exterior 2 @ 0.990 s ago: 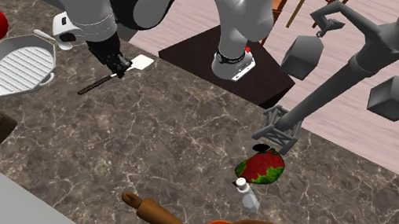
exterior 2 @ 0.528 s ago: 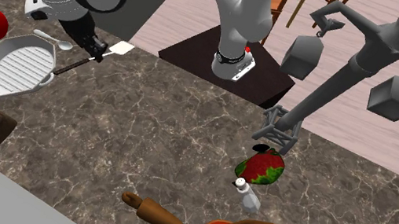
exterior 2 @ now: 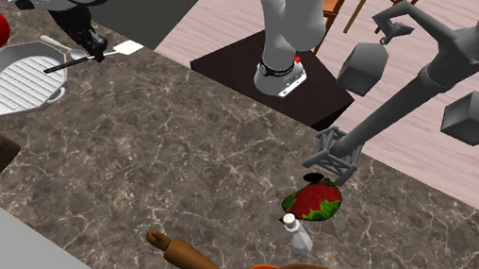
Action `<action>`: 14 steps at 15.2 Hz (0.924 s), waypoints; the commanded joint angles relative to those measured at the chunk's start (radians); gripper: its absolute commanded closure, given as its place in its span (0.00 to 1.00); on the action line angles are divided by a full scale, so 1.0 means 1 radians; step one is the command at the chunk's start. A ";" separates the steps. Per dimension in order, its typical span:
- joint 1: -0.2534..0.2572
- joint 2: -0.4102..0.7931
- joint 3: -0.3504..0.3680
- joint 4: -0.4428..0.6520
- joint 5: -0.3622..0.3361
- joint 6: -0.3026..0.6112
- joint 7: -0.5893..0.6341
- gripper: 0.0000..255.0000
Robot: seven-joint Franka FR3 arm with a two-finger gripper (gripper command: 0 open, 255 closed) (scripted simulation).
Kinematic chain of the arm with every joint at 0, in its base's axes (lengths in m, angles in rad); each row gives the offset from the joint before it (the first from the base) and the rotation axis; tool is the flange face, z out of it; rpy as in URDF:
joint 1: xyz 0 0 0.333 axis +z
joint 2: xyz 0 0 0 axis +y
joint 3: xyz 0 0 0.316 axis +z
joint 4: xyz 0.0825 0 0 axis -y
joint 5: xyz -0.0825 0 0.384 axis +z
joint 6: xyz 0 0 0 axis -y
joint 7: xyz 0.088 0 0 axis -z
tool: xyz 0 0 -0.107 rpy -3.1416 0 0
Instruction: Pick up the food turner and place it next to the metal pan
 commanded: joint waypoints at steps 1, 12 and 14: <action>-0.001 0.012 -0.001 -0.011 0.004 0.023 -0.006 1.00; -0.002 0.077 0.000 -0.089 0.029 0.164 -0.028 1.00; -0.003 0.092 0.000 -0.101 0.035 0.189 -0.033 1.00</action>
